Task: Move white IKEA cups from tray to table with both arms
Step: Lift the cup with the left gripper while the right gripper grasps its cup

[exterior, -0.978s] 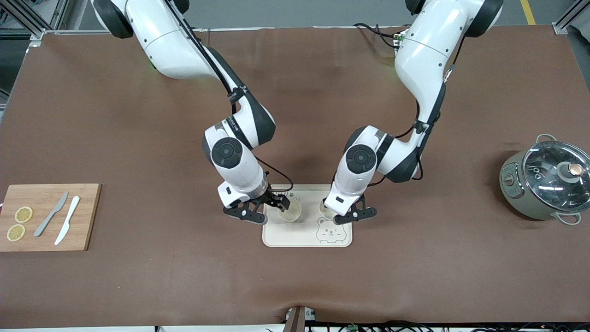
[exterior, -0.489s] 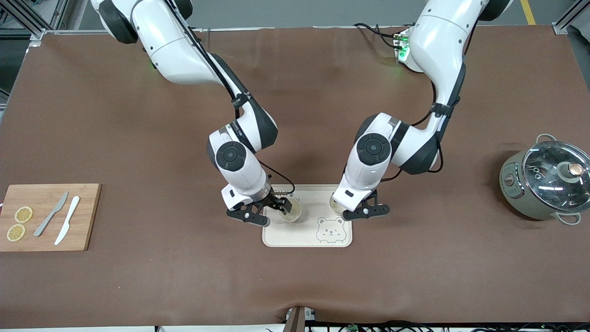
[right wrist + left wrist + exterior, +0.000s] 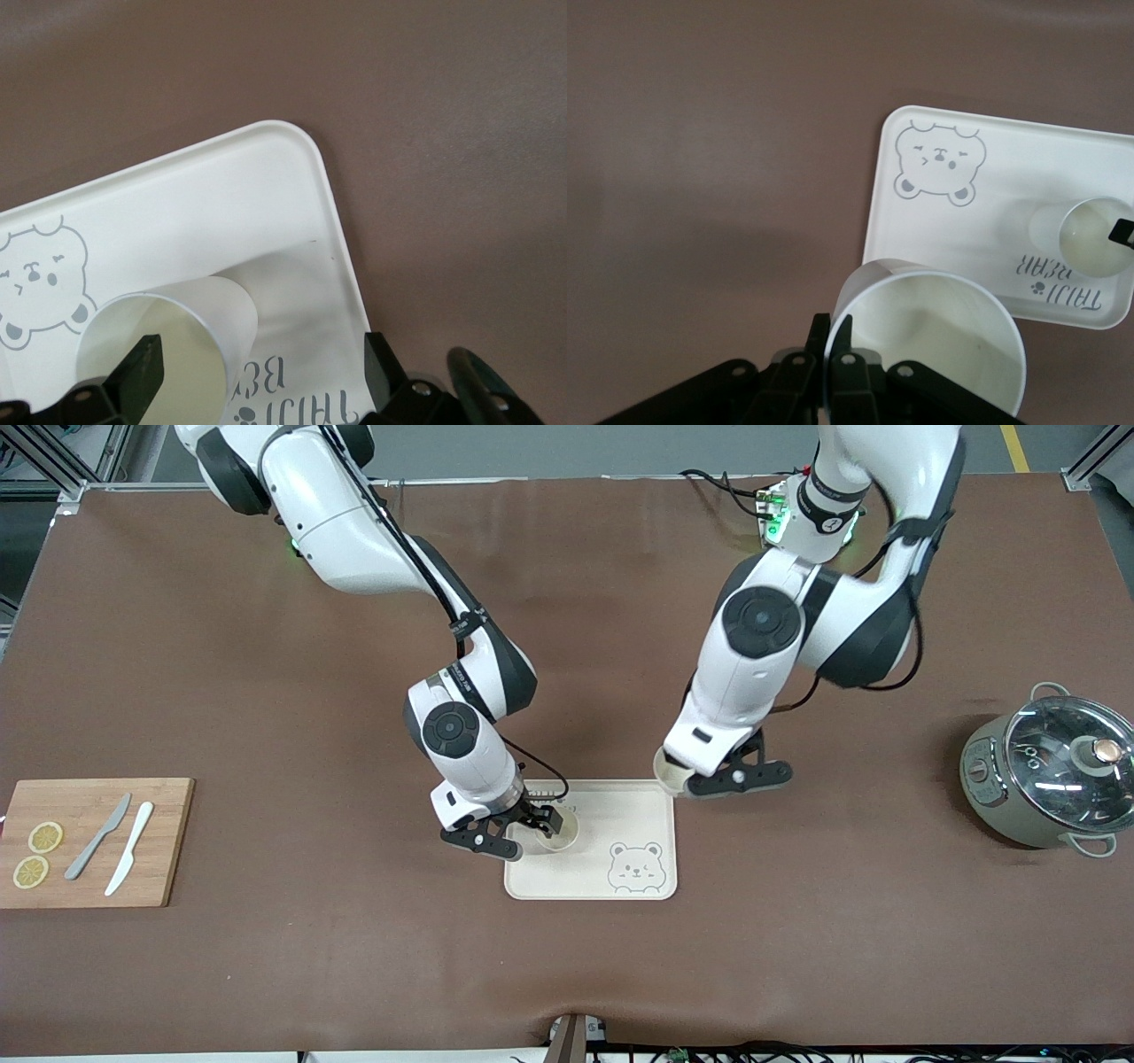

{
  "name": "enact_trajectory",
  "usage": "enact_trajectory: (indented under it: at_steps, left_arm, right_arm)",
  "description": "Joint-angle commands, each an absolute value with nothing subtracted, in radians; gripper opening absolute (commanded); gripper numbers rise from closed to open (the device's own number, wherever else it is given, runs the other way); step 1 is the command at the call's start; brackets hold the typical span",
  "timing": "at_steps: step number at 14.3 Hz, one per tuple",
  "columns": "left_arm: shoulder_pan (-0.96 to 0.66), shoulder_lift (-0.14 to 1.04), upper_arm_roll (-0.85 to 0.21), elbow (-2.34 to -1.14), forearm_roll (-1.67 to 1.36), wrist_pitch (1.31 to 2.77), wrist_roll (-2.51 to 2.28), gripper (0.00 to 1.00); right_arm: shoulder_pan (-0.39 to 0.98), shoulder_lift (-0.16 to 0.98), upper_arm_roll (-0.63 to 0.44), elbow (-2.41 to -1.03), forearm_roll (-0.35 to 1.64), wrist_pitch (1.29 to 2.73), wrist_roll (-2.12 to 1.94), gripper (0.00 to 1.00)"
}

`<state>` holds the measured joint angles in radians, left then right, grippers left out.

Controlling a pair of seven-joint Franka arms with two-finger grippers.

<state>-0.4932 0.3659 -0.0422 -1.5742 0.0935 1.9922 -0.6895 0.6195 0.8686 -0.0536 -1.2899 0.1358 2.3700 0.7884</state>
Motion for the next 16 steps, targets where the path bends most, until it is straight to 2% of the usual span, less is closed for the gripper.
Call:
enact_trajectory:
  at_steps: [1,3,7,15,16]
  left_arm:
    - [-0.444,0.206,-0.055,-1.782,0.1,2.045,-0.638,0.0]
    - [-0.428,0.128,-0.055,-1.895,0.098,2.107,-0.598,0.0]
    - [-0.394,0.054,-0.055,-2.06,0.098,2.215,-0.566,0.0]
    - [-0.325,0.014,-0.055,-2.258,0.1,2.405,-0.532,0.0]
    - [-0.324,0.012,-0.055,-2.288,0.098,2.446,-0.526,0.0]
  right_arm:
    - [0.641,0.907,-0.064,-1.261,0.12,2.398,0.813,1.0]
    - [0.644,0.917,-0.064,-1.261,0.12,2.414,0.813,1.0]
    - [0.647,0.926,-0.066,-1.261,0.12,2.421,0.815,1.0]
    - [0.649,0.936,-0.064,-1.264,0.117,2.439,0.813,1.0]
    - [0.649,0.936,-0.064,-1.264,0.117,2.438,0.813,0.88]
